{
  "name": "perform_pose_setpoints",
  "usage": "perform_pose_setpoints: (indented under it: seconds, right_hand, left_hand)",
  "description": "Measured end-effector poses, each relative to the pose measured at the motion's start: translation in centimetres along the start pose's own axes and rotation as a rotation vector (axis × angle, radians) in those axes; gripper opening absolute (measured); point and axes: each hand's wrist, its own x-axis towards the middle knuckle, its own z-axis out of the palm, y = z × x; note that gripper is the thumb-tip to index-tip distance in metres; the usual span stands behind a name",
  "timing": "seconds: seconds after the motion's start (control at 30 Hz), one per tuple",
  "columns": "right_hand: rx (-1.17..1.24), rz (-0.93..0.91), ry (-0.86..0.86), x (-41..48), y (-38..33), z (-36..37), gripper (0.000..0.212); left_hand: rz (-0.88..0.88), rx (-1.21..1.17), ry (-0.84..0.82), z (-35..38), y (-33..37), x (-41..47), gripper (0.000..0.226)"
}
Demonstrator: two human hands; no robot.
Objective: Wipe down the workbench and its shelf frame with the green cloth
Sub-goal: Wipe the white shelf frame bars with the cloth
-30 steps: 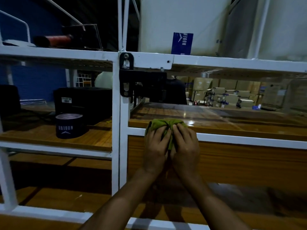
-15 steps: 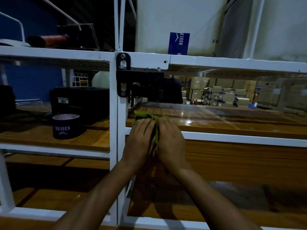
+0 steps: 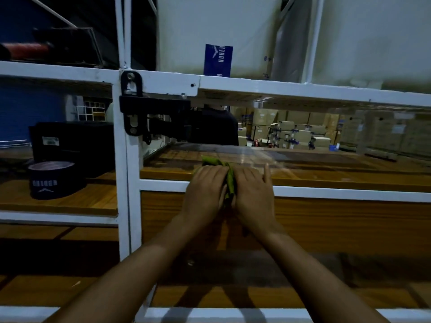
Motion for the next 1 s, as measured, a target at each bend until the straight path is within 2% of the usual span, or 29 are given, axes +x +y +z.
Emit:
perform_pose_setpoints:
  seconds: [0.07, 0.17, 0.3, 0.43, 0.67, 0.77, 0.93, 1.0]
  right_hand:
    - [-0.036, 0.018, -0.001, -0.5, 1.9, -0.5, 0.034]
    - [-0.067, 0.049, -0.017, -0.9, 3.0, -0.5, 0.039]
    - [-0.06, 0.103, 0.036, -1.0, 1.5, 1.0, 0.045]
    - [-0.066, 0.101, 0.135, -1.3, -1.1, 3.3, 0.053]
    - [-0.045, -0.019, 0.097, -1.1, -6.9, 6.9, 0.062]
    - [-0.015, -0.04, 0.117, -1.5, -8.4, 8.3, 0.062]
    - [0.025, -0.183, 0.236, -2.0, -6.1, 8.7, 0.054]
    - [-0.001, -0.244, 0.284, -2.0, -4.8, 8.2, 0.049]
  left_hand:
    - [0.018, -0.011, 0.014, 1.1, 1.7, 0.5, 0.039]
    - [0.032, -0.012, 0.015, 1.9, 2.6, 0.9, 0.038]
    - [0.109, 0.036, -0.022, 1.1, 1.5, 0.6, 0.045]
    - [0.155, 0.079, 0.017, 0.0, -0.6, -0.7, 0.046]
    - [0.106, 0.195, 0.025, -3.2, -6.5, -4.9, 0.058]
    - [0.102, 0.242, 0.053, -4.2, -8.0, -5.8, 0.052]
    - [0.147, 0.234, 0.174, -3.5, -7.8, -6.4, 0.037]
    - [0.139, 0.228, 0.196, -2.8, -7.6, -6.7, 0.041]
